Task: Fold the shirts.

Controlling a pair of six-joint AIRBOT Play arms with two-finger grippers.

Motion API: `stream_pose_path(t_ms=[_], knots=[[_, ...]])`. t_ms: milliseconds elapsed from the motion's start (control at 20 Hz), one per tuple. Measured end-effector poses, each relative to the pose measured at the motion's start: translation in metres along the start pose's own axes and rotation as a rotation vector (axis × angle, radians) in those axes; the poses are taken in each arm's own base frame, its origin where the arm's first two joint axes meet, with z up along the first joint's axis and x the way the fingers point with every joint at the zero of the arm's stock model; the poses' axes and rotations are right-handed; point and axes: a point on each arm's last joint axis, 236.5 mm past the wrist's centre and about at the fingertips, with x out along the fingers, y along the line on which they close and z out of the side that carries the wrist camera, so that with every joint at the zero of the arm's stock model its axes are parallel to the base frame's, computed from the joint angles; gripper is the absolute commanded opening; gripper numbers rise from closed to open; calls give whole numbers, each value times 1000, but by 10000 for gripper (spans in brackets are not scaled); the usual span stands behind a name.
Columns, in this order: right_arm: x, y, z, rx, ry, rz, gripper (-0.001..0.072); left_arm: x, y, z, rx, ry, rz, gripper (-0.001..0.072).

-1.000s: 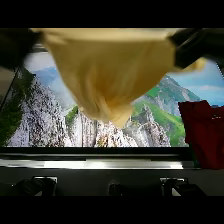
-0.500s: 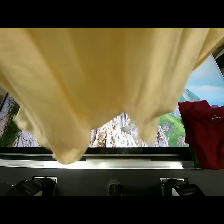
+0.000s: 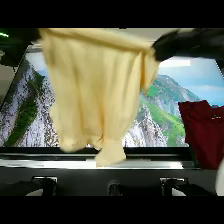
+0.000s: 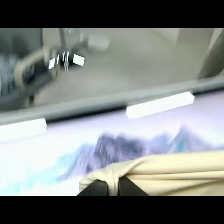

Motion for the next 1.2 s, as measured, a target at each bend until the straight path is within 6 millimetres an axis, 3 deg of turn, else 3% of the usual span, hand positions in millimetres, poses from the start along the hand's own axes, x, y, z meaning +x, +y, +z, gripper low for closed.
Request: stream_pose_path(t_ms=[100,250,350,450,500,550,600,650,700,800,900,950,1050,1150,1200], knots=[[78,-11,-59,97,198,63,41,70,14,-59,-18,162,22,30],[159,-20,-138,223,408,119,41,148,22,-147,-49,357,22,31],[193,-17,-175,296,488,156,41,178,27,-191,-44,447,34,32],[213,-16,-198,348,527,177,42,194,26,-230,-43,538,34,45],[220,-15,-204,364,533,182,42,197,24,-244,-45,571,30,157],[225,-16,-208,370,538,179,67,198,24,-252,-39,597,33,415],[226,-21,-215,368,554,166,308,197,27,-258,-35,625,42,636],[230,-25,-210,382,526,159,644,193,30,-263,-41,657,47,685],[228,-24,-202,390,501,166,699,189,26,-262,-59,677,31,686],[214,-25,-183,362,457,193,699,172,34,-257,-85,724,23,685],[191,-54,-171,322,419,144,699,147,66,-261,-119,796,78,686],[180,-65,-169,306,416,129,698,133,72,-269,-157,844,73,686],[159,-80,-172,298,434,130,691,104,80,-297,-234,963,60,685],[142,-97,-188,288,481,116,690,73,90,-333,-290,1069,73,684],[138,-97,-191,280,493,126,690,57,83,-353,-326,1119,51,681]])
